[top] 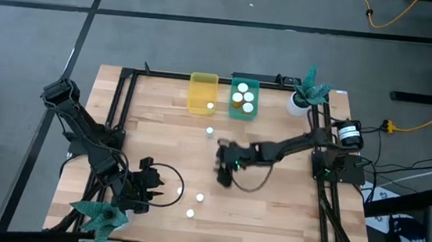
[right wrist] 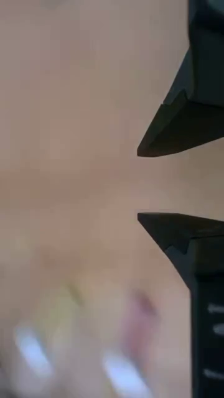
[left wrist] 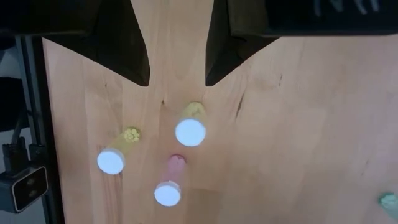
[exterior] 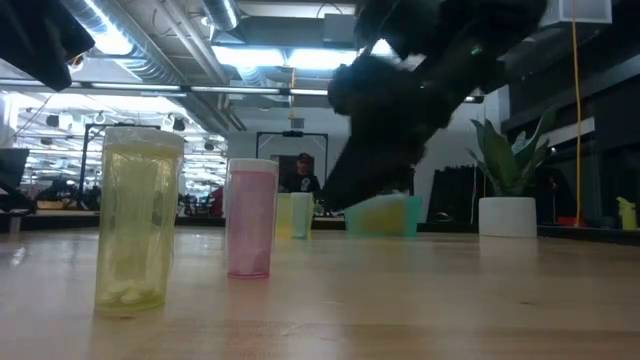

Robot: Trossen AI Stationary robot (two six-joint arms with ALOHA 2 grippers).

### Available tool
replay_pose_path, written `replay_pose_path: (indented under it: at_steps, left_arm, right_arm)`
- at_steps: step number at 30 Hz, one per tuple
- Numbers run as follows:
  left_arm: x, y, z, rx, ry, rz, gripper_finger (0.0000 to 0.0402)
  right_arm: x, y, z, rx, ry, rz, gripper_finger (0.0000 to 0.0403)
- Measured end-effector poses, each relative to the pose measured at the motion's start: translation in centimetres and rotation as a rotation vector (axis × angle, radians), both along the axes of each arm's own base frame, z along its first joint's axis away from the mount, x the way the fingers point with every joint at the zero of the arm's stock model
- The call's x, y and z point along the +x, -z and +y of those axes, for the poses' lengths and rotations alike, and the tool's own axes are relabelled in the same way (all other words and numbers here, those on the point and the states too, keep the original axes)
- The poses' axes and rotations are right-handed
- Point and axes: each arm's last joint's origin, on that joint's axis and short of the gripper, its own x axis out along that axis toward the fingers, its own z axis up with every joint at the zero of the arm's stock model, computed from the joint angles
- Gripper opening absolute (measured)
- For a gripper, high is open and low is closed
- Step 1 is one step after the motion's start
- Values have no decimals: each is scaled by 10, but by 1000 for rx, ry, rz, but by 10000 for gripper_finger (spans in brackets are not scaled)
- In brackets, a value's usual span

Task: Pick and place medicine bottles into bin by pill shape (circle, oval)
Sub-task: Put the pink tablet bottle into the yellow bin

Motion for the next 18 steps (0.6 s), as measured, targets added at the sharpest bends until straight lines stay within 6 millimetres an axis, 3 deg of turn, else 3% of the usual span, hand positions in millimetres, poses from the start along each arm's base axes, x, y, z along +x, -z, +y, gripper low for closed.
replay_pose_path:
  at_steps: [5,10,14,18]
  left_arm:
    - [0,0,0,8,-8,-9,150]
    - [0,0,0,10,-8,-10,150]
    - [0,0,0,12,-10,-13,150]
    - [0,0,0,13,-11,-14,149]
  right_arm:
    - [-11,5,51,23,-169,14,158]
    - [-24,3,93,-67,-186,-49,158]
    - [-29,-2,114,-131,-161,-142,158]
    - [-29,0,121,-174,-142,-188,158]
